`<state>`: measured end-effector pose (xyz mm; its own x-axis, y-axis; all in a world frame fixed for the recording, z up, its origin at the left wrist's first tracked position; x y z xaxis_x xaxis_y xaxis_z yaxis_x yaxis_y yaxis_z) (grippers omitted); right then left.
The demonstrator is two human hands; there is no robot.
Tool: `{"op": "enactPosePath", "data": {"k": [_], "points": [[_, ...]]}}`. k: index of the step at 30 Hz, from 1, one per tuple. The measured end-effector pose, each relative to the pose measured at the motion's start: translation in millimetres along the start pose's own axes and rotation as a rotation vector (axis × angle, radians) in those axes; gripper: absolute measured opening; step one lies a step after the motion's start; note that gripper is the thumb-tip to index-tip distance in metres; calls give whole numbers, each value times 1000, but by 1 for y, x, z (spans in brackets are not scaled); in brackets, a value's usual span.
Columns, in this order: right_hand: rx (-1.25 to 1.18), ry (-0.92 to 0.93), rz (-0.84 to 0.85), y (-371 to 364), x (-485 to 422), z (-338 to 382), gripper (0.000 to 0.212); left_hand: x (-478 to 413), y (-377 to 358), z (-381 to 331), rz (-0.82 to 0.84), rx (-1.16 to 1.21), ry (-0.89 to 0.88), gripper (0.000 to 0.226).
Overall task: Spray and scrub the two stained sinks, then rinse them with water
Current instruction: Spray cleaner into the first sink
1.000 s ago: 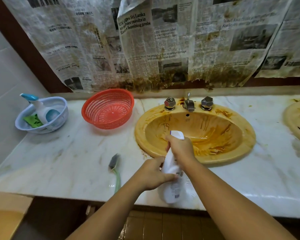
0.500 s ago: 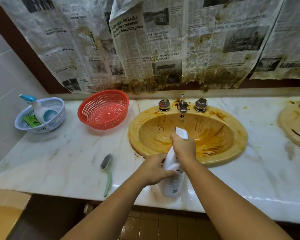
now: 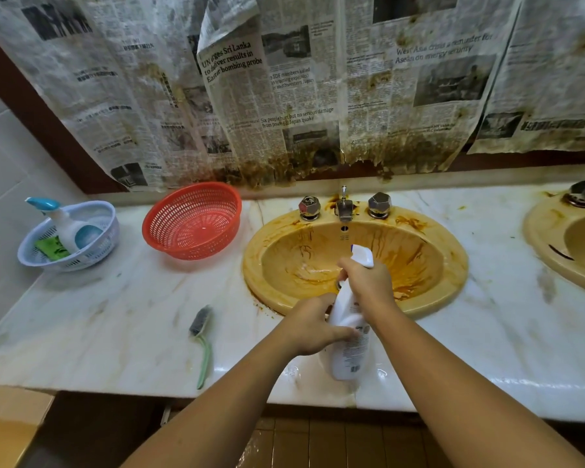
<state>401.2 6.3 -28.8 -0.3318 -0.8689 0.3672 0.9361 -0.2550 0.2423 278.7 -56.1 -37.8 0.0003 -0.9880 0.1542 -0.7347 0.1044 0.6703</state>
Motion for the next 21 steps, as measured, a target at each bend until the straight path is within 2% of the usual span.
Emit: {"op": "enactPosePath", "data": {"k": [6,12,16,21], "points": [[-92,4,-162,25,-1,6,25,-8,-7,-12,8,-51,-46,55],[-31,13,-69,22,-6,0,23,-9,-13,-9,8,-38,-44,54],[-103,-79,-114,31,-13,-7,20,-14,-17,-14,9,-57,-69,54],[-129,-71,-119,37,-18,-8,20,-21,-22,-21,30,-70,-92,50]]}}
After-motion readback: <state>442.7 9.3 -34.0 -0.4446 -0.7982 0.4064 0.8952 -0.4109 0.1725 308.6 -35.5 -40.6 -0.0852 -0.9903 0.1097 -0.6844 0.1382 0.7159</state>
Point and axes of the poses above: each hand's wrist, its own x-axis away from the middle knuckle, its own y-axis out of the back of the hand, z = x × y, the point moved 7 cm from there along -x, towards the middle knuckle, and after that the axes turned 12 degrees about -z, right-handed, at the moved point
